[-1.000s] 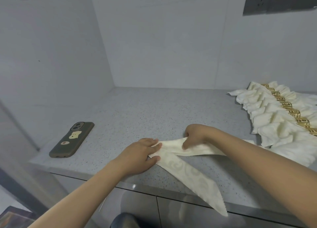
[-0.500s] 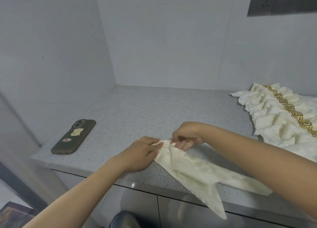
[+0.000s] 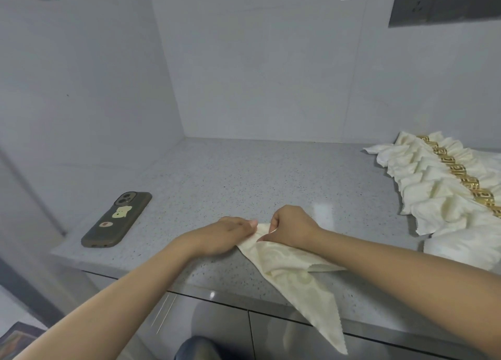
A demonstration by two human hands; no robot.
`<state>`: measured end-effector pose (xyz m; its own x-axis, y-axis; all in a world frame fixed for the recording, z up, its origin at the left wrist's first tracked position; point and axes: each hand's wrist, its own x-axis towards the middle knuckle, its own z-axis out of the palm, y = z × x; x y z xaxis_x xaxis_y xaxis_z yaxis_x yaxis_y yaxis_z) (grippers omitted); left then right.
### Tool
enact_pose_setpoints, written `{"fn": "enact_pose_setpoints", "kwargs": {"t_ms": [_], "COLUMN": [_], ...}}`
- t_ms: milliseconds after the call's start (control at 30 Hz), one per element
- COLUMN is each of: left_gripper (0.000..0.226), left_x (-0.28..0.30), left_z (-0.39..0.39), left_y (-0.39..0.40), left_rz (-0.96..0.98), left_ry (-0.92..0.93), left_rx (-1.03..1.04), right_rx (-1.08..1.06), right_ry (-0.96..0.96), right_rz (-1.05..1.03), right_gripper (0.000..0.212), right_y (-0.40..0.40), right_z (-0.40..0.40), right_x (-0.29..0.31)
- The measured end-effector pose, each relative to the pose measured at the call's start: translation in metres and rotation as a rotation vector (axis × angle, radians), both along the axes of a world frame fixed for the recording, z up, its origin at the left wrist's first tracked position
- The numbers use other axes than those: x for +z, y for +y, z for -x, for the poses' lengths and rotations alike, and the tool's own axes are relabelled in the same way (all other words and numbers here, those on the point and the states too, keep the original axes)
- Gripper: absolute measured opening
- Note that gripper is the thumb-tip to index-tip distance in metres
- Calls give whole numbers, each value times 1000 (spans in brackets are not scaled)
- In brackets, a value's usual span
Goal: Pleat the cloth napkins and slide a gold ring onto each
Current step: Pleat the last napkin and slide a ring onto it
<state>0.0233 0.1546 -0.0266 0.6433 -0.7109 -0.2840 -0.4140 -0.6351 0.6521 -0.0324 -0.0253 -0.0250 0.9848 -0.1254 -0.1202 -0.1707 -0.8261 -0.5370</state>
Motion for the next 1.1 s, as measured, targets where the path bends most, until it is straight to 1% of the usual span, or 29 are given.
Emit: {"fn": "enact_pose_setpoints", "kwargs": {"t_ms": [67,100,167,200,267,300,367,433,500,567,600,633,700,767,800,867,933,1000,1033,1100], "left_gripper": [72,77,76,78,97,102,105,105,101,91,86,84,80,70,62,53,45,36,32,35], "left_x": [0,0,-3,-7,-16,-20,-23,-23,-22,-20,-18,-16,-8,2,7,15,18,16,15,15], "left_z": [4,7,12,13,12,10,10,9,9,10,11,11,12,12,11,11,12,11,11,11], "left_y": [-7,-10,-14,-13,-11,-10,-9,-7,-5,-3,-3,-4,-6,-8,-10,-14,-21,-29,-32,-35], "left_rz": [-77,-101,-121,-135,-156,-155,-149,-133,-128,-140,-145,-154,-179,-226,-234,-213,-271,-400,-453,-474], "left_ry": [-105,-145,-184,-215,-284,-304,-304,-284,-276,-290,-300,-297,-270,-229,-197,-152,-230,-371,-427,-475], "left_rx": [-7,12,69,75,63,54,60,55,46,30,22,16,2,-25,-30,14,29,5,1,17], "right_rx": [-17,-14,-11,-14,-2,18,87,176,248,294,312,325,305,249,225,206,212,219,222,239], "right_ry": [15,21,32,44,120,166,227,266,320,377,389,385,324,215,154,47,-16,-50,-60,-43], "right_rz": [6,-3,-55,-120,-340,-428,-494,-501,-530,-583,-574,-522,-370,-242,-204,-149,-90,-46,-63,-191], "right_gripper": [31,28,21,20,19,17,18,22,27,34,39,43,44,39,37,37,38,36,35,33], "right_y": [4,5,3,1,-4,-6,-14,-20,-26,-29,-30,-29,-26,-17,-12,-4,3,8,10,12], "right_z": [-2,-3,-2,-1,3,6,8,8,10,16,20,24,34,44,48,54,58,60,61,64], "right_x": [-1,-1,-1,-1,2,5,10,14,18,21,23,25,27,27,25,21,17,17,20,28]}}
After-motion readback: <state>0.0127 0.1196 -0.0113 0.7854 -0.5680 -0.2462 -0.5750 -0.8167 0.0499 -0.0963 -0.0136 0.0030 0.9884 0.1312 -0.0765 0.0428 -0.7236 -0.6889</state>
